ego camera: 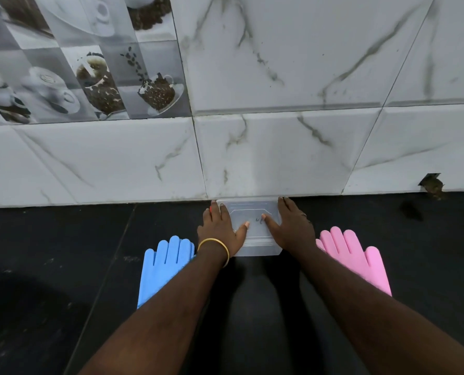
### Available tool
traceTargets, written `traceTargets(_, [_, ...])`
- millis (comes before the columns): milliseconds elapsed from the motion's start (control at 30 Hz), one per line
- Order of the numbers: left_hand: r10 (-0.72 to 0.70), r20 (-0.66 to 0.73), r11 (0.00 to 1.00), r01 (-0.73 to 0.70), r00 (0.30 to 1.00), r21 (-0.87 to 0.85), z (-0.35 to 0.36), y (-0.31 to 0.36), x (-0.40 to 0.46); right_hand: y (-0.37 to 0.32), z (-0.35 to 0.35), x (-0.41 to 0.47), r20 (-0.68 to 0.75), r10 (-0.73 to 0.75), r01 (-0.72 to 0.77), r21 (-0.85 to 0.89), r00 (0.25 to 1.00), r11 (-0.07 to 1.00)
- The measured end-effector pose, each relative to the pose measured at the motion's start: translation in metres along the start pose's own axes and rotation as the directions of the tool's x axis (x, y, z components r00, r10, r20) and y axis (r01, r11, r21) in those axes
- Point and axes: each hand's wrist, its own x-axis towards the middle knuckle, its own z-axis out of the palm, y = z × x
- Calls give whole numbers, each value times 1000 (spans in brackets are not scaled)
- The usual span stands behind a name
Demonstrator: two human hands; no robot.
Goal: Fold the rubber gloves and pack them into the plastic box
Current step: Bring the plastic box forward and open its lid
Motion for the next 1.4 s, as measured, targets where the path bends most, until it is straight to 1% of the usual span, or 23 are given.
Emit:
traceTargets(167, [0, -6, 1000, 0, 1000, 19, 5, -2, -40, 6, 1, -38, 22, -4, 3, 27, 1000, 1000])
traceTargets(333, [26, -19, 999, -27, 999, -36, 15, -5, -77, 19, 3, -74, 15, -9, 8, 58, 1000, 998])
traceTargets(467, [49, -38, 999, -49, 998, -20, 22, -6, -102, 26, 3, -99, 8, 2, -2, 61, 1000, 998])
traceTargets(800, [41, -23, 999, -41, 999, 2, 21, -3, -123, 27, -3, -121, 20, 0, -2, 95, 1000, 995])
traceTargets(867, [32, -13, 1000, -32, 999, -2, 19, -2, -125, 25, -7, -123, 8, 0, 0, 47, 1000, 999])
traceTargets(933, [25, -6, 1000, -25, 1000, -8, 18, -2, -126, 19, -13, -122, -24, -47, 45, -87, 999, 995])
traceTargets(1000, [18, -4, 1000, -18, 1000, -14, 16, 0, -127, 10, -19, -120, -31, -182, 171, -220, 983, 960])
traceTargets(1033, [14, -5, 1000, -14, 1000, -18, 16, 1, -128, 4, -21, -118, -19, -260, 247, -249, 965, 936])
traceTargets(1100, [1, 0, 1000, -1, 1000, -9, 14, 2, -128, -12, -23, -116, 5, -366, 359, -210, 930, 909])
traceTargets(1167, [-17, 15, 1000, 17, 1000, 1, 14, 3, -128, -28, -19, -116, 44, -398, 400, -121, 916, 908])
traceTargets(1300, [-17, 29, 998, 18, 999, -59, 17, 3, -129, -44, -2, -123, 88, -403, 408, -47, 911, 912])
traceTargets(1400, [12, 40, 983, -5, 999, -185, 10, -11, -121, -48, 5, -120, 126, -381, 386, -18, 916, 922])
